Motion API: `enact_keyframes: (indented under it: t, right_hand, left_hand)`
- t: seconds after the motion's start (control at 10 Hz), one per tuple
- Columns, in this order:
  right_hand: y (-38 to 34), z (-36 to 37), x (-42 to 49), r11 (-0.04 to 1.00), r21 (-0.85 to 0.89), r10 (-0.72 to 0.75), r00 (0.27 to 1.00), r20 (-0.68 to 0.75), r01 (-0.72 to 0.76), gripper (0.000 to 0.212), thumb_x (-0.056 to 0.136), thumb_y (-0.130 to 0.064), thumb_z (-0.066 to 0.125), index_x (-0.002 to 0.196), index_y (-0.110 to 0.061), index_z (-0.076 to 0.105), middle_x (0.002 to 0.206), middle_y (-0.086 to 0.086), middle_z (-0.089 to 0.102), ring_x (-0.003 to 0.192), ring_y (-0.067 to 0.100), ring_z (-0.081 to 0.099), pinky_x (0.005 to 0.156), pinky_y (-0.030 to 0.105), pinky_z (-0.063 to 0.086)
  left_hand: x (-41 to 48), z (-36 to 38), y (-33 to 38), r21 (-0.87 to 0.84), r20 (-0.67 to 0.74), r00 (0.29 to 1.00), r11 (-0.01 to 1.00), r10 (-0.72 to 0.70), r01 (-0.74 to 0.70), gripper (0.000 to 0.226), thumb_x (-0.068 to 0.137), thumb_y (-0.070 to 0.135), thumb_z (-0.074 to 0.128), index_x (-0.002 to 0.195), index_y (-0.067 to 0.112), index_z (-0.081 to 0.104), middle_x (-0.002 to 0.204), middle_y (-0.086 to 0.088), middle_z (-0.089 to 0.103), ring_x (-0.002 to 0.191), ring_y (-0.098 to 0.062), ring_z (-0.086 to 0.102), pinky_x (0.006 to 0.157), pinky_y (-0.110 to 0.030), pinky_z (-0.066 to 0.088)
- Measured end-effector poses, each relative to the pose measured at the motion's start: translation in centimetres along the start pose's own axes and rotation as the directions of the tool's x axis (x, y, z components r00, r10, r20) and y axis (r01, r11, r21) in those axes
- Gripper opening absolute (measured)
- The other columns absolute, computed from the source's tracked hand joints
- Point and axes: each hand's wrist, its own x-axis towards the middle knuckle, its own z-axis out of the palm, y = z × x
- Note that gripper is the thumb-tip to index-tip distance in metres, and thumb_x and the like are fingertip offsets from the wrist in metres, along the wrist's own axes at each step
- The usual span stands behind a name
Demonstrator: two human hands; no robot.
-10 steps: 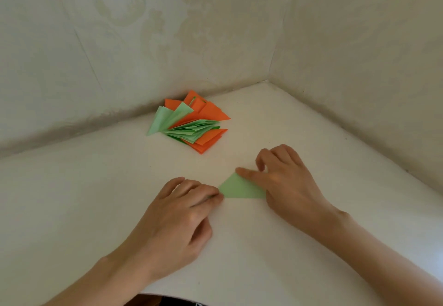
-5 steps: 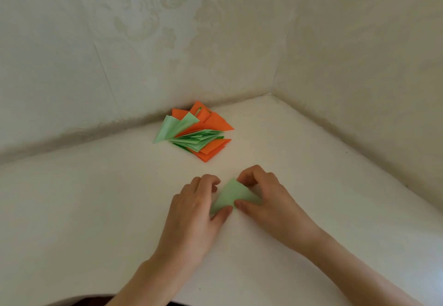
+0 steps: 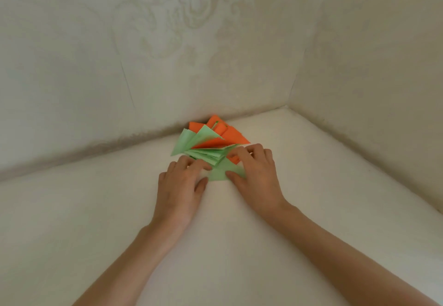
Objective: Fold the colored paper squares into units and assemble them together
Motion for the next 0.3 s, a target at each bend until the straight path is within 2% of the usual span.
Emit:
enact_keyframes:
  t: [0.1,0.2,0.3]
  right_hand:
    - [0.6,0.0,-0.3,0.991,-0.066,-0.123,0.992,-0.034,0.12,0.02,0.079,-0.025,0.053,0.088,-0.023,0.071,0.091,0.001,0.06,0.081,0.027,0.051,0.078,0.031,0.038]
    - [0.6,-0.1,-0.1,0.98,-0.043,-0.195,0.98,0.05,0.197,0.036,0.08,-0.023,0.04,0.087,-0.021,0.075,0.084,0.0,0.064,0.075,0.029,0.053,0.08,0.031,0.041]
    - [0.8,-2.7,-0.1,0.982,0.085,-0.176,0.982,0.073,0.17,0.034,0.083,-0.016,0.043,0.098,-0.018,0.074,0.095,0.003,0.066,0.087,0.032,0.052,0.084,0.025,0.038]
  left_hand:
    - [-0.4,0.3,-0.5,0.064,-0.01,0.994,0.992,0.108,-0.107,0.028,0.067,0.003,0.08,0.084,0.024,0.075,0.082,0.0,0.062,0.074,-0.03,0.06,0.063,-0.036,0.038]
    - [-0.5,0.4,0.1,0.083,-0.003,0.994,0.99,0.111,-0.11,0.025,0.071,0.005,0.076,0.088,0.023,0.075,0.084,-0.001,0.063,0.078,-0.03,0.06,0.066,-0.037,0.039]
    - [-0.4,-0.9,0.0,-0.052,-0.016,0.999,0.997,0.047,-0.048,0.024,0.078,0.024,0.061,0.098,0.023,0.074,0.097,0.0,0.063,0.093,-0.03,0.059,0.077,-0.038,0.039]
